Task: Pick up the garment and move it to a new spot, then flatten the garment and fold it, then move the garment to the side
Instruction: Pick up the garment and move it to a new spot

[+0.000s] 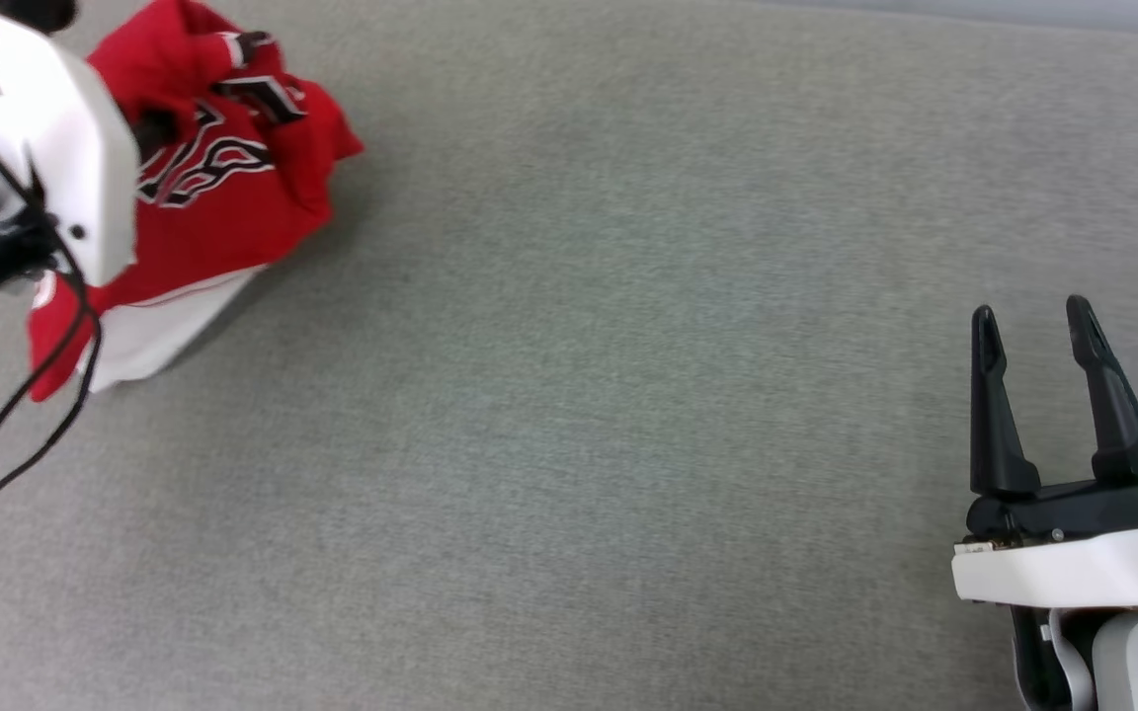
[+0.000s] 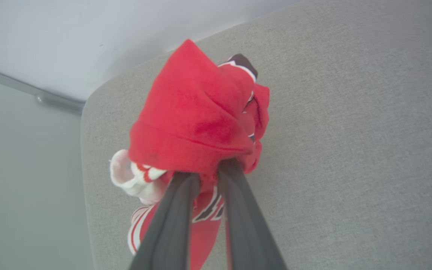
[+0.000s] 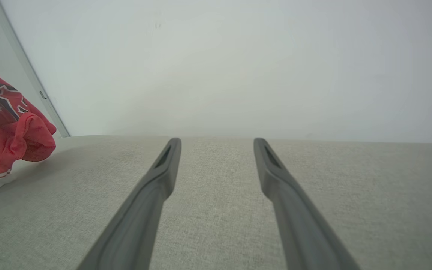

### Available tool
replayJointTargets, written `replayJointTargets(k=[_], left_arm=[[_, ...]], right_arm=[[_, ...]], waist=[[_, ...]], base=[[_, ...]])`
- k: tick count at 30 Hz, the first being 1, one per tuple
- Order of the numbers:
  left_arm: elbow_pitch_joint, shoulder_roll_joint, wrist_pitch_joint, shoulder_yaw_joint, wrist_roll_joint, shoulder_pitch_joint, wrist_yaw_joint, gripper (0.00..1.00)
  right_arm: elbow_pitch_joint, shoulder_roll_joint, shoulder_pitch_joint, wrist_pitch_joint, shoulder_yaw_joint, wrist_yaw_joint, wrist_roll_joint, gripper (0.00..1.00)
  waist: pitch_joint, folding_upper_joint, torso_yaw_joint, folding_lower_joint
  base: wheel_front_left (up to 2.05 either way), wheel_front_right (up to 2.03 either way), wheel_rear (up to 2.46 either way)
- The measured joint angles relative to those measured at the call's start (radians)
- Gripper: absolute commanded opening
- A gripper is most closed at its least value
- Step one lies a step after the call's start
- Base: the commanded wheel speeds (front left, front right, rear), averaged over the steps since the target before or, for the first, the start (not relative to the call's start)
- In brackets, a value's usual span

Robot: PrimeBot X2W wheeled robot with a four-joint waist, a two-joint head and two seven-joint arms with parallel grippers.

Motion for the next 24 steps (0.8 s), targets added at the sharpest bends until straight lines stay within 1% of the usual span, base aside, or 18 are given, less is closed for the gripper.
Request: replayJointTargets(k=[3,10,14,17,20,24], left_arm=[[-0.044,-0.021,0.005,-0.054,0.008,-0.025,0.0,0.0],[-0.11,-0.117,-0.004,-0.191,0.024,-0.091,0.0,0.0],[-0.129,-0.197,-0.035,-0.272,0.023,-0.132,0.0,0.0],[-0.123,-0.267,-0.073,-0.331,0.018,-0.152,0.0,0.0],[-0.114,-0.335,-0.104,-0.415,0.014,-0.169,0.0,0.0],[-0.087,-0.409,-0.156,-0.533,0.012,-0.192,0.0,0.0]], right_arm=[[0.006,0.0,0.009,0.0,-0.001,0.0,0.017,1.0],[0.01,0.0,0.015,0.0,-0.002,0.0,0.054,1.0],[0.012,-0.001,0.015,0.0,-0.009,0.0,0.074,1.0],[0.014,-0.001,0.015,0.0,-0.016,0.0,0.087,1.0],[0.014,-0.001,0.015,0.0,-0.017,0.0,0.096,1.0],[0.013,-0.001,0.009,0.0,-0.023,0.0,0.107,1.0]], waist=[[-0.02,0.0,-0.034,0.0],[-0.05,0.0,-0.134,0.0],[-0.053,0.0,-0.2,0.0001],[-0.05,0.0,-0.246,0.0001],[-0.04,0.0,-0.286,0.0001],[-0.017,0.0,-0.326,0.0001]], base=[[0.0,0.0,0.0],[0.0,0.0,0.0],[0.0,0.0,0.0],[0.0,0.0,0.0],[0.0,0.0,0.0],[0.0,0.0,0.0]])
